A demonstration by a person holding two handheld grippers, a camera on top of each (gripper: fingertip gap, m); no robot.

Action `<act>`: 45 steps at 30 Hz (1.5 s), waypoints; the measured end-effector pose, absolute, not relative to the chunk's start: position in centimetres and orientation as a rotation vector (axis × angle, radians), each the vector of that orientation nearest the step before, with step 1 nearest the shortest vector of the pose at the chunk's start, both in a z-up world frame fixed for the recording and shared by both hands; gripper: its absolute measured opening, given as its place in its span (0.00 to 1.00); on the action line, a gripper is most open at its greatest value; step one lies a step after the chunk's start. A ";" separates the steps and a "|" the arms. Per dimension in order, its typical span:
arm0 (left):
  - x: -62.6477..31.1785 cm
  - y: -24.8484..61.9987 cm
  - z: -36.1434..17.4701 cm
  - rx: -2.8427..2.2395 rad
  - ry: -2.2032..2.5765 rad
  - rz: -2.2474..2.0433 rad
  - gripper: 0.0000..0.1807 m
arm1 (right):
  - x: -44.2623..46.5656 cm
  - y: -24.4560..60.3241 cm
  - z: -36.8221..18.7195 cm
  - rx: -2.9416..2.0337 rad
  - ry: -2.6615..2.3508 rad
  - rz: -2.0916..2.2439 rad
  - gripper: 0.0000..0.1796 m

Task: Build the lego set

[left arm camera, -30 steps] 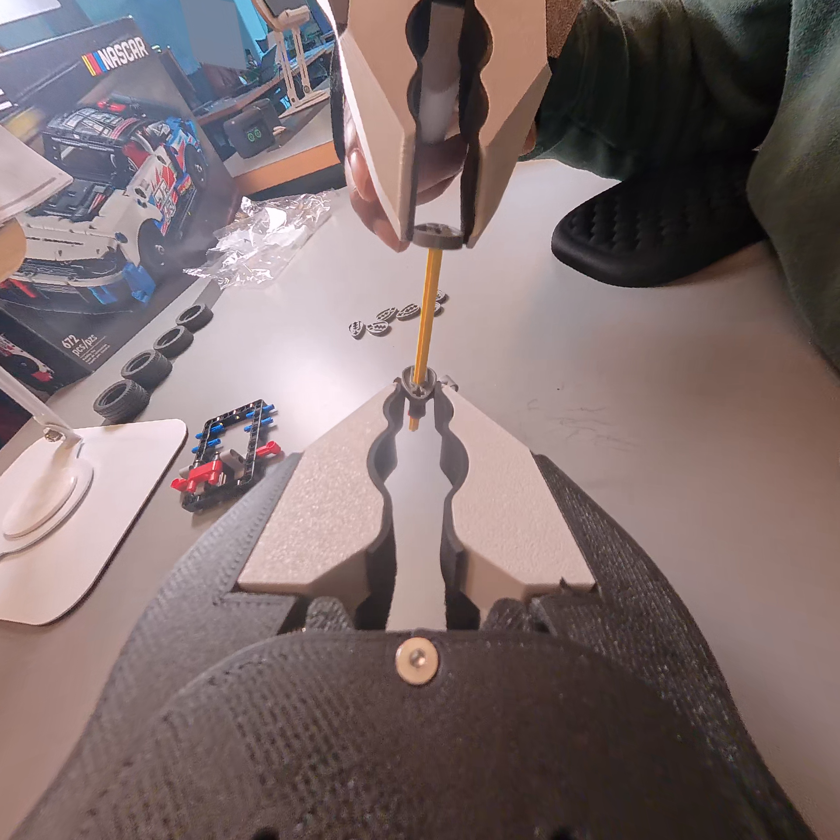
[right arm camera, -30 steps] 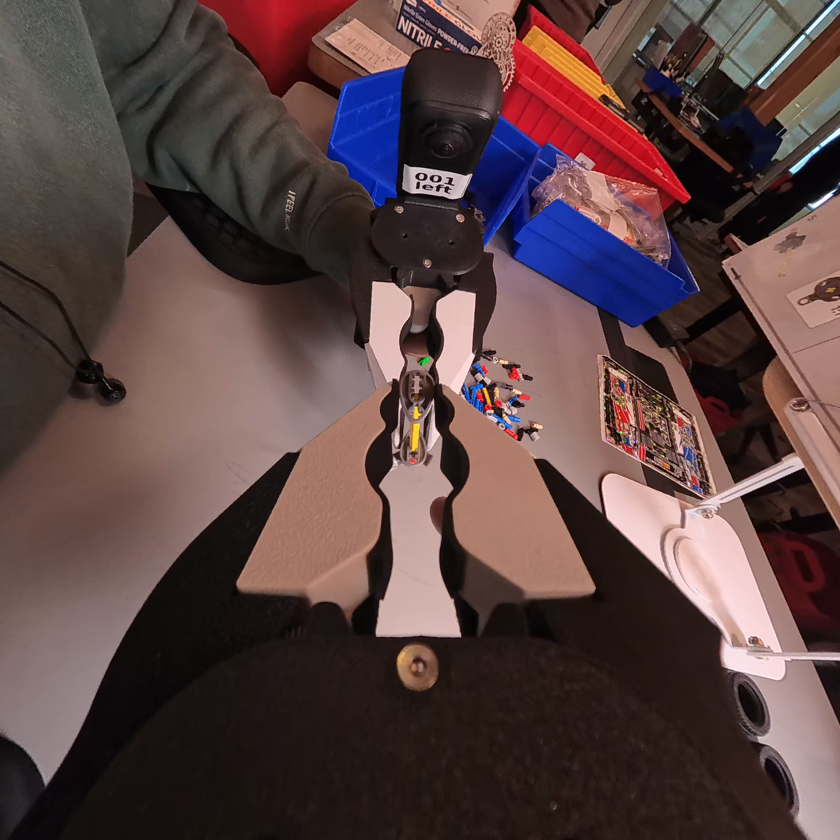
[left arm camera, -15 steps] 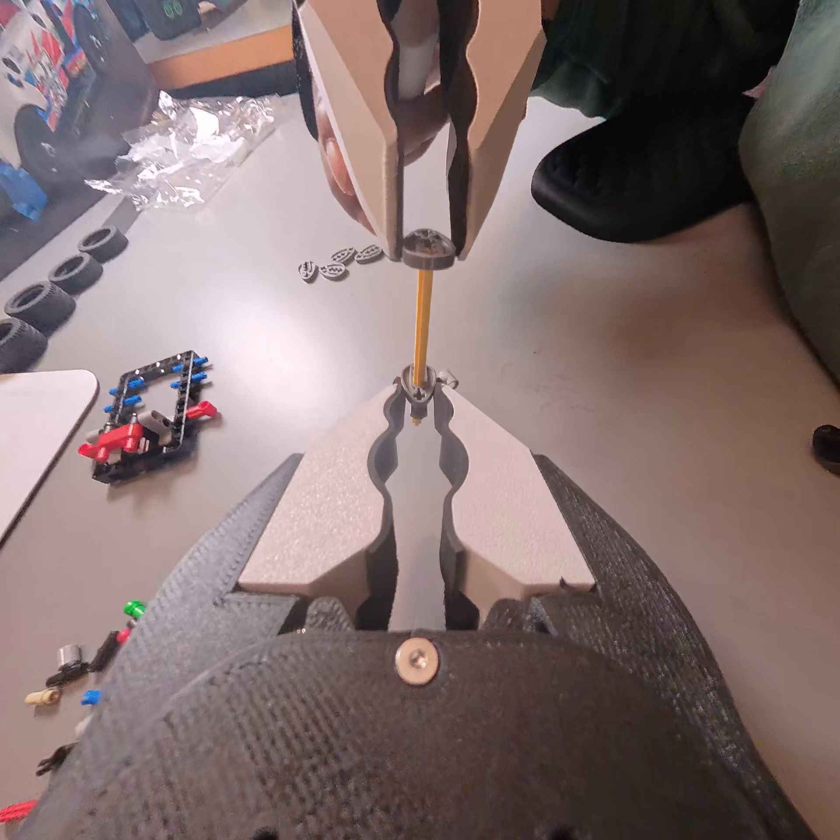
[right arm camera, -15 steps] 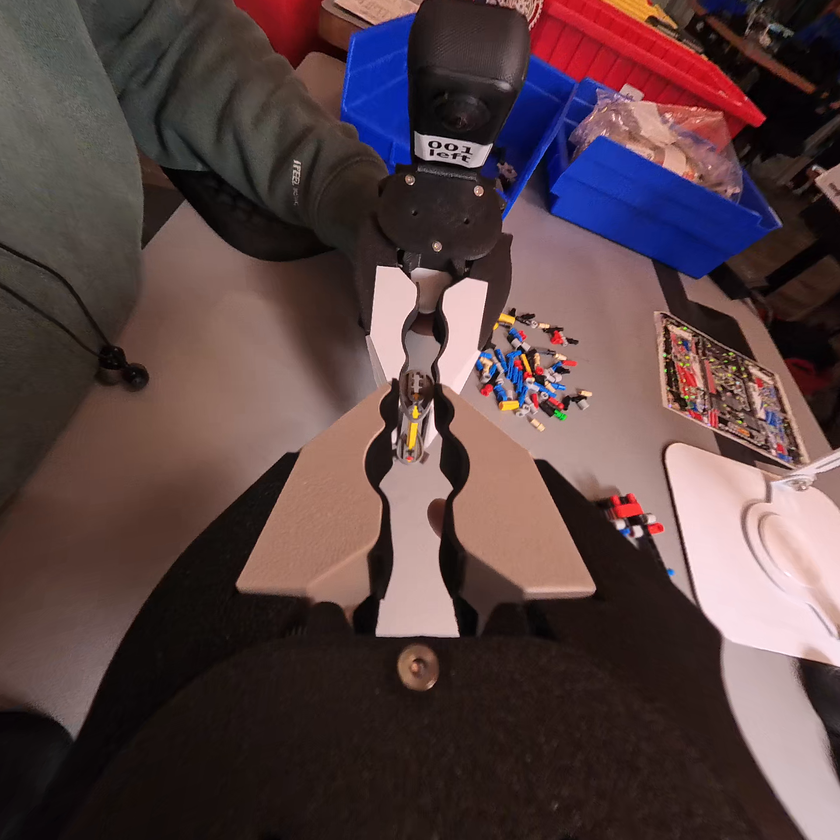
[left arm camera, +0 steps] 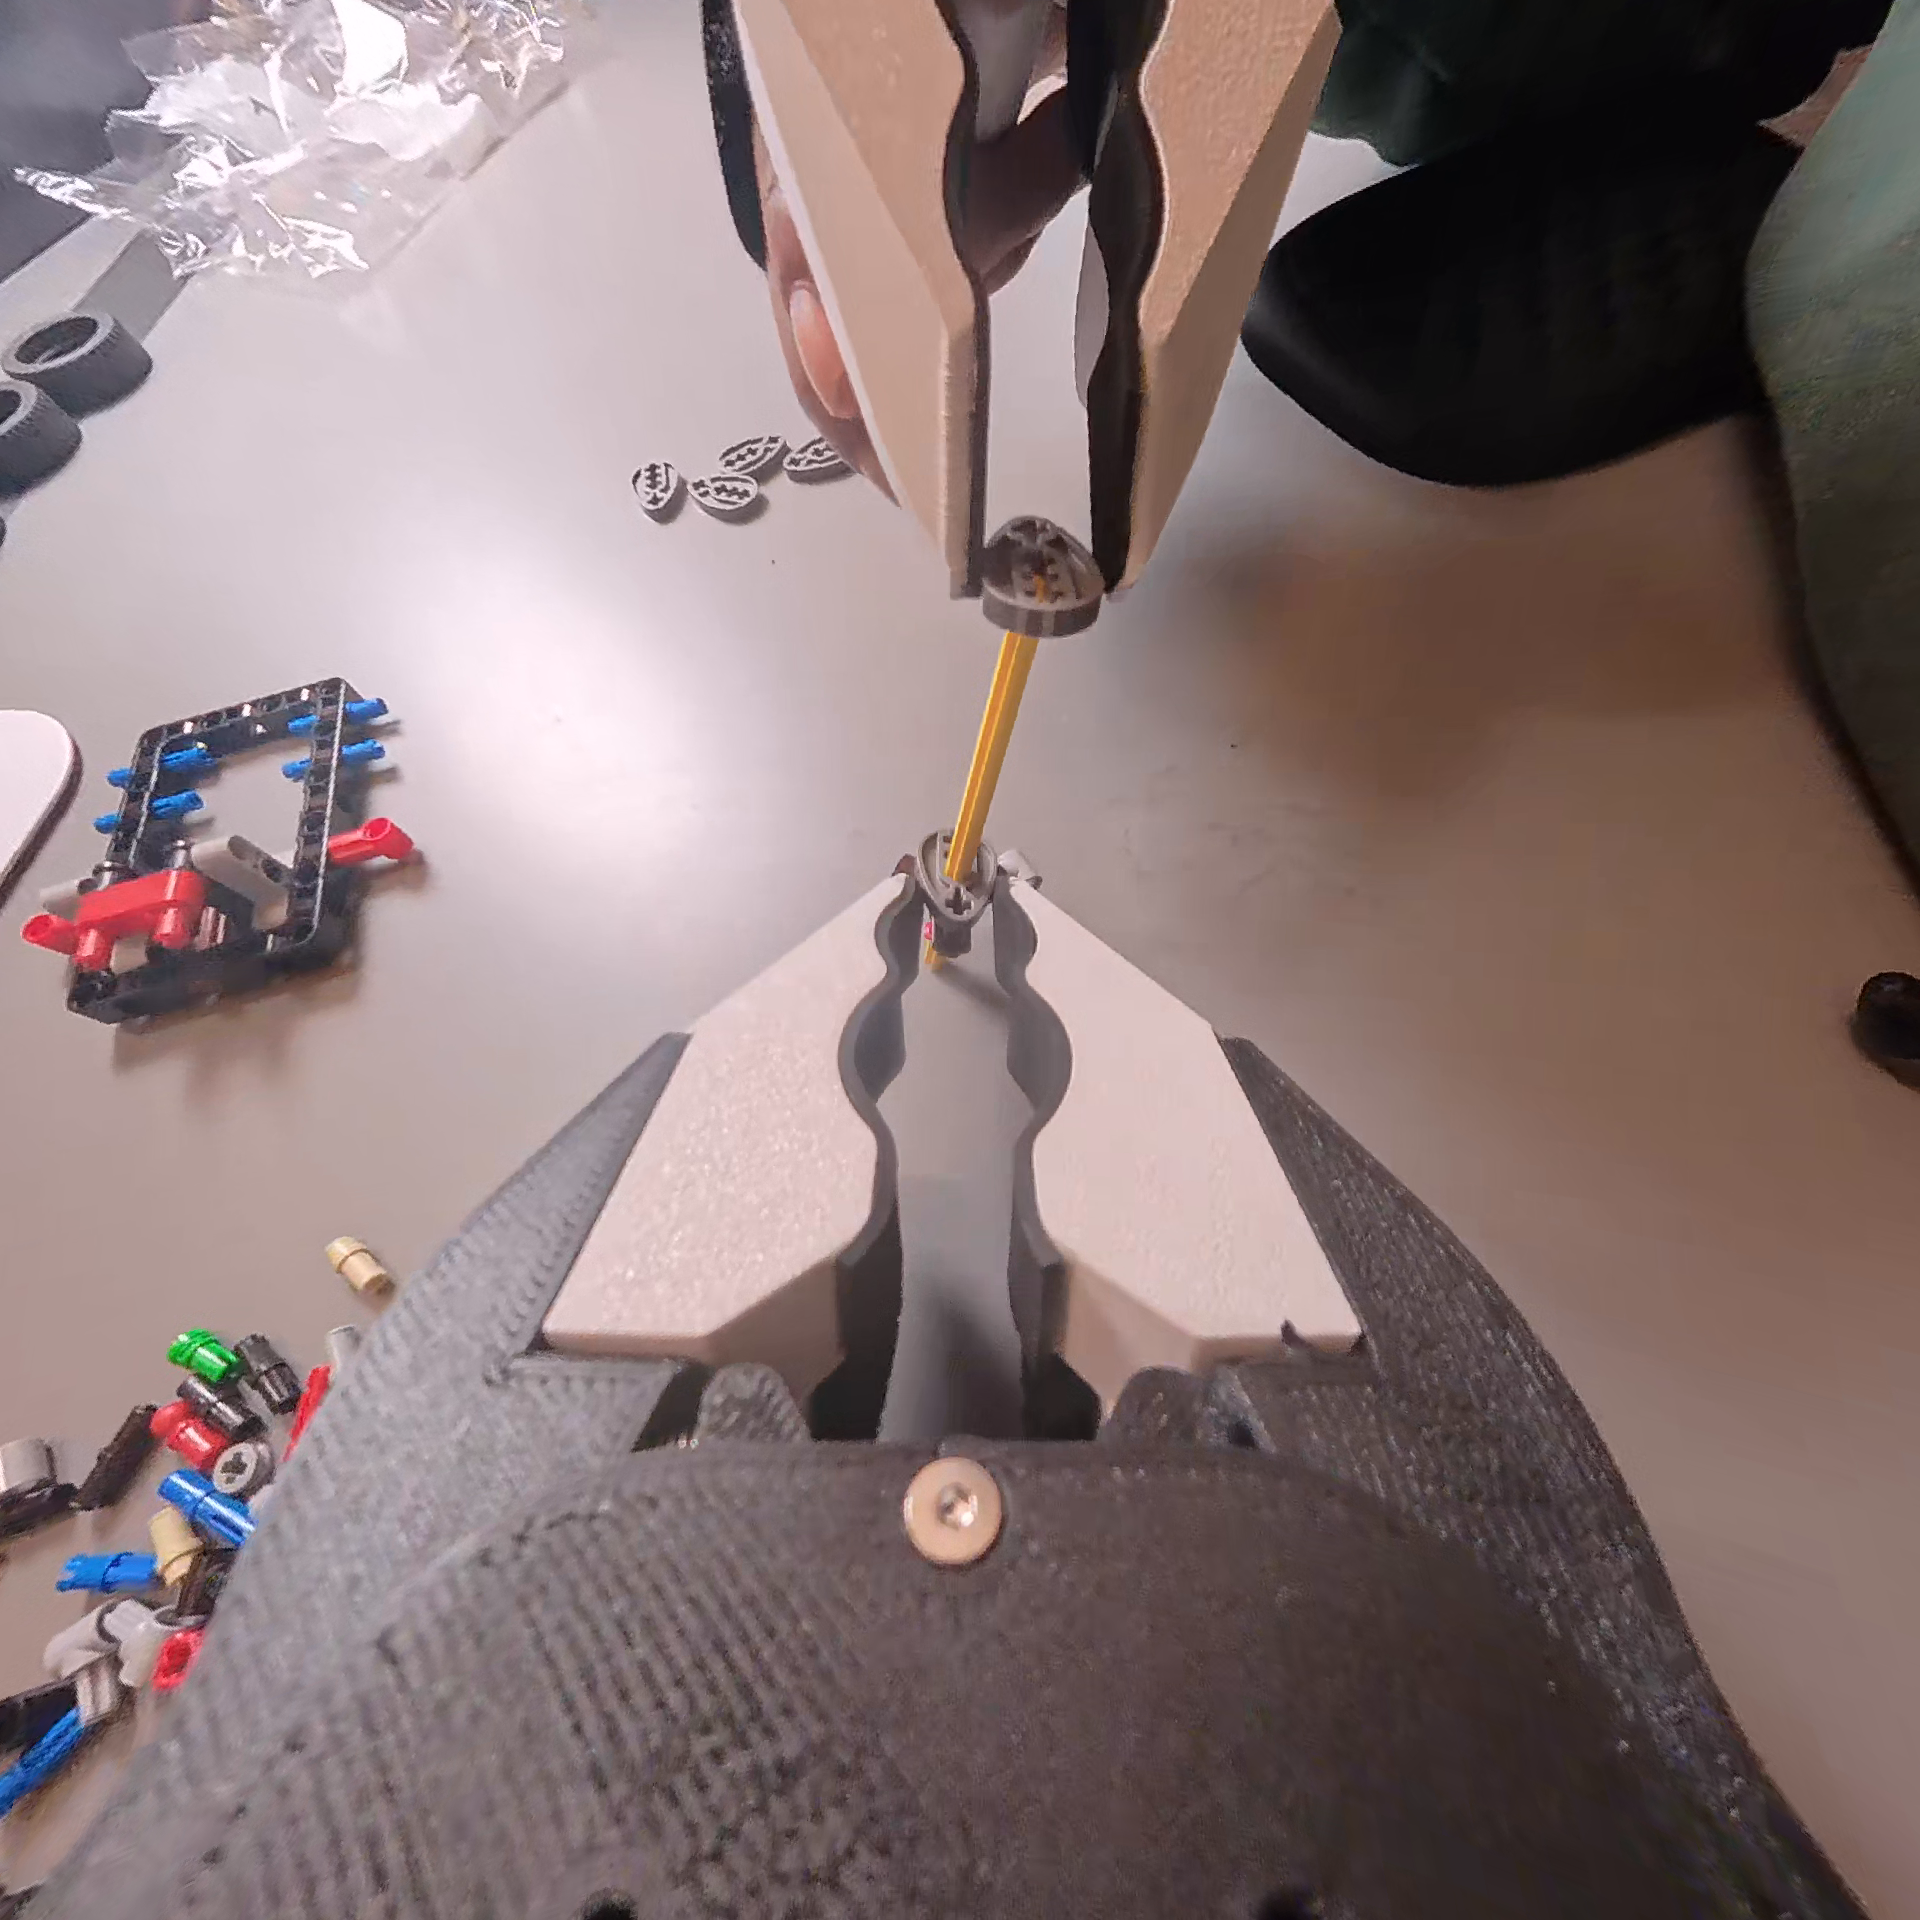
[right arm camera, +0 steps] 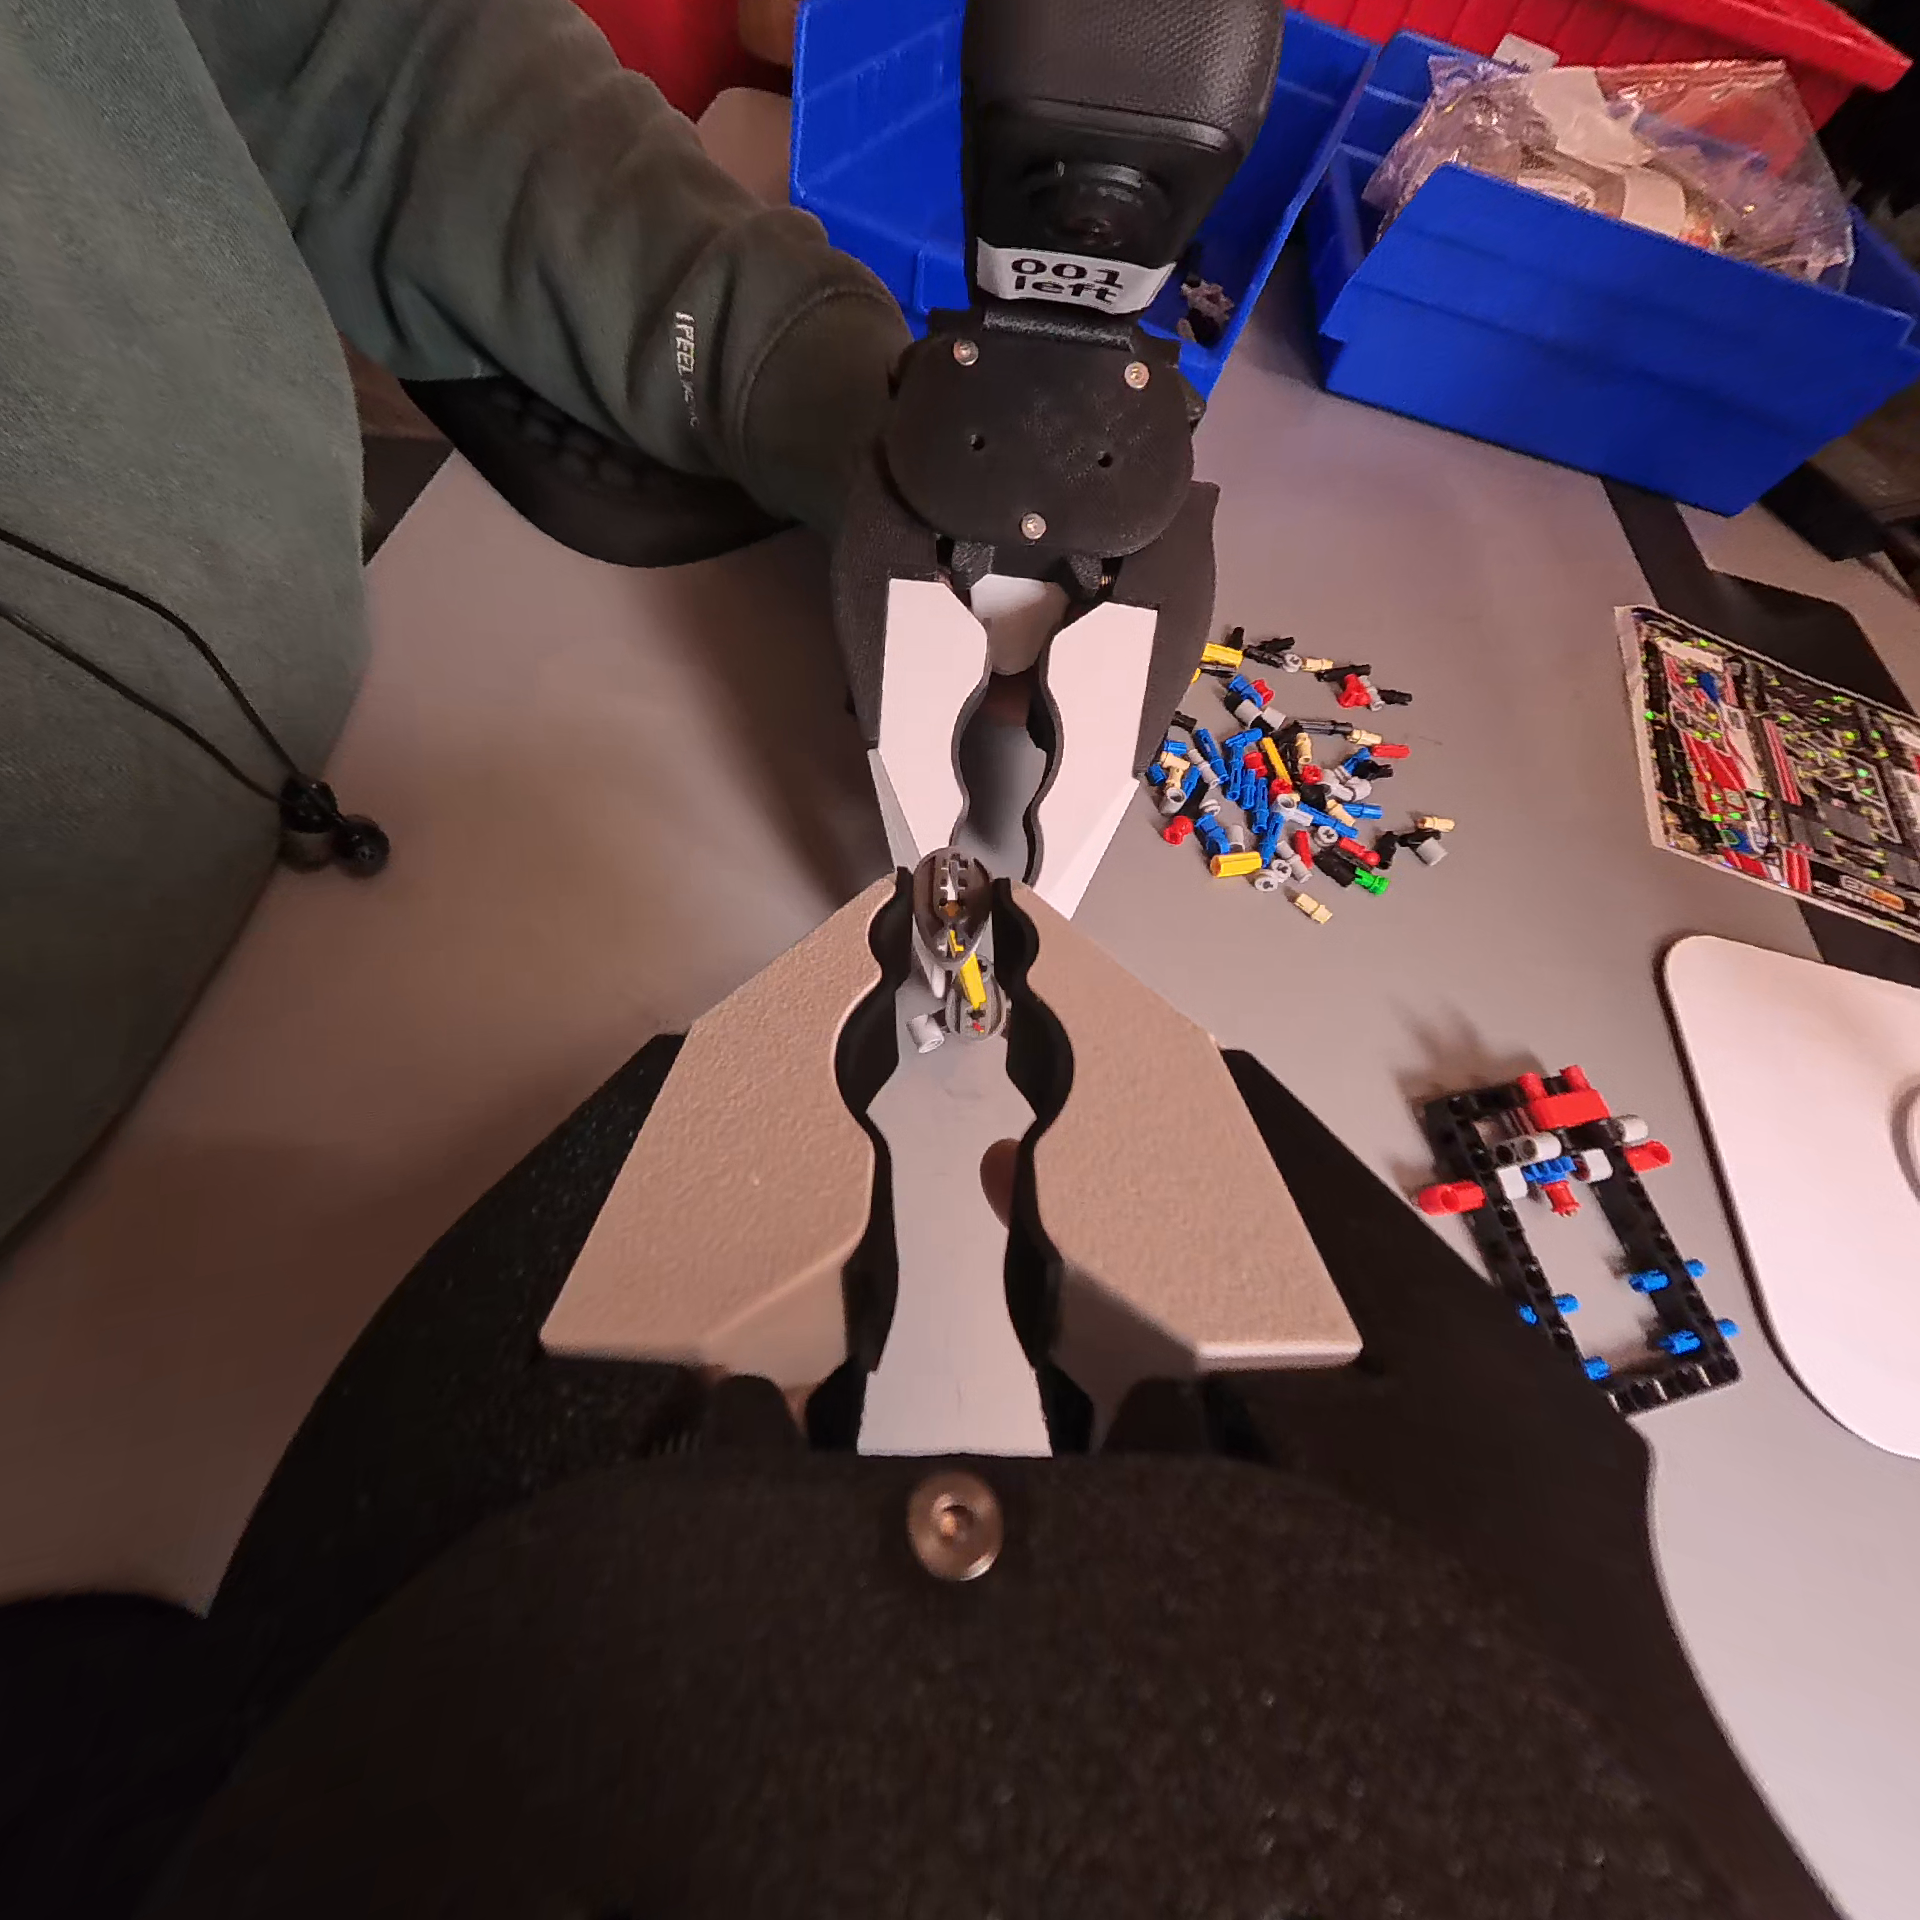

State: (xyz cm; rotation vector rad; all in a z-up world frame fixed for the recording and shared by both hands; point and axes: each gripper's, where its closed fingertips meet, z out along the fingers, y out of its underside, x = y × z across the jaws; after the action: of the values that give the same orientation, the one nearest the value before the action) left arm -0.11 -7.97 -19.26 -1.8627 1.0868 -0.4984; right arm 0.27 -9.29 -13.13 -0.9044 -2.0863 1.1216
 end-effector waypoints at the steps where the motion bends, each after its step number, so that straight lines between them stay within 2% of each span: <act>1: -0.1 -8.0 -19.3 -1.863 1.085 -0.499 0.07 | 0.3 -9.3 -13.1 -0.904 -2.087 1.119 0.07; 22: -0.5 -7.8 -19.3 -1.879 1.066 -0.491 0.12 | -0.1 -9.3 -13.3 -0.877 -2.083 1.084 0.07; 28: -0.5 -7.7 -19.3 -1.884 1.054 -0.497 0.08 | -0.4 -9.2 -13.1 -0.877 -2.072 1.094 0.07; 45: -0.5 -6.8 -17.5 -1.805 0.957 -0.542 0.06 | -1.7 -8.1 -12.8 -0.944 -2.073 1.170 0.07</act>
State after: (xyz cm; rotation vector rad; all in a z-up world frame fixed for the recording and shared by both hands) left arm -0.54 -6.75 -17.52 -1.8051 0.9567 -0.5421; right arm -1.73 -8.14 -12.79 -0.9436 -2.0731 1.1696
